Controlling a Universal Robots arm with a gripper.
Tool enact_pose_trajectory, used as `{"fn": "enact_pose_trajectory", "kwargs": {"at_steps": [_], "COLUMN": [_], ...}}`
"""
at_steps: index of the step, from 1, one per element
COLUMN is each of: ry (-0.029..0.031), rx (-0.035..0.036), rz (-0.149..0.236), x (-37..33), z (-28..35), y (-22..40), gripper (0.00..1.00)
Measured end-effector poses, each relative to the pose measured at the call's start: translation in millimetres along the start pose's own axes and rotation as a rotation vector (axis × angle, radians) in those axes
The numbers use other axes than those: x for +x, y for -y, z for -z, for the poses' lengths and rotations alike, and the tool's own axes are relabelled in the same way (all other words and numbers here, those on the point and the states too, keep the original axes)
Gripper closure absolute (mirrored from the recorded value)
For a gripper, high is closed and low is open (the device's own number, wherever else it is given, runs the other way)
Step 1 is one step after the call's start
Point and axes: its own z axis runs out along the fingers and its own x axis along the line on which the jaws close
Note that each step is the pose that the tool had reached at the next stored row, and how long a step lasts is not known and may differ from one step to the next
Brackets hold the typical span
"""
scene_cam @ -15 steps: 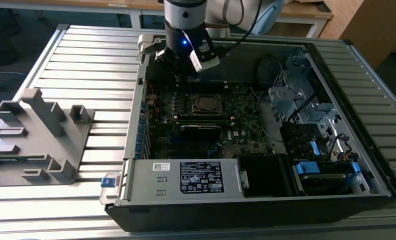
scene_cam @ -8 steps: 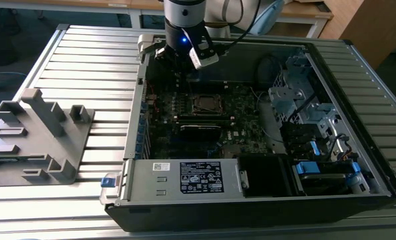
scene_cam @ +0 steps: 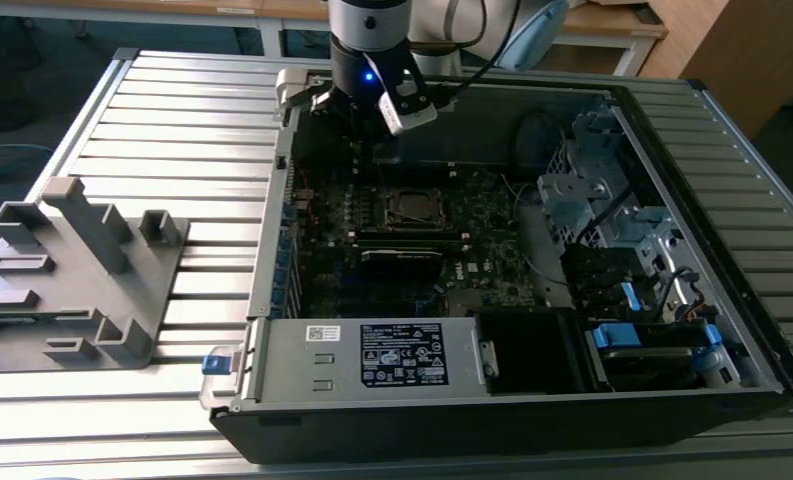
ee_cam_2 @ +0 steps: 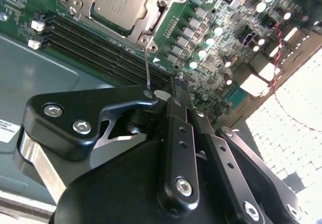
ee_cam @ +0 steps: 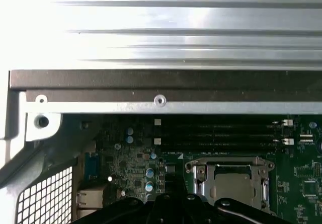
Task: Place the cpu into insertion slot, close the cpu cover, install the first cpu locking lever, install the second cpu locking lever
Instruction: 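Install the first cpu locking lever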
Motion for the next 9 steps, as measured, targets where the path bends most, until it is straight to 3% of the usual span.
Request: {"fn": "enact_pose_trajectory", "kwargs": {"at_steps": [6,9], "ry": [-0.0001,-0.0001], "rx": [-0.0094,-0.0178], "rz": [0.000,0.000], "x": [0.0,0.0], "z": [-0.8,-1.2], "y": [-3.0,-4.1], "gripper": [0.89,0.89]}}
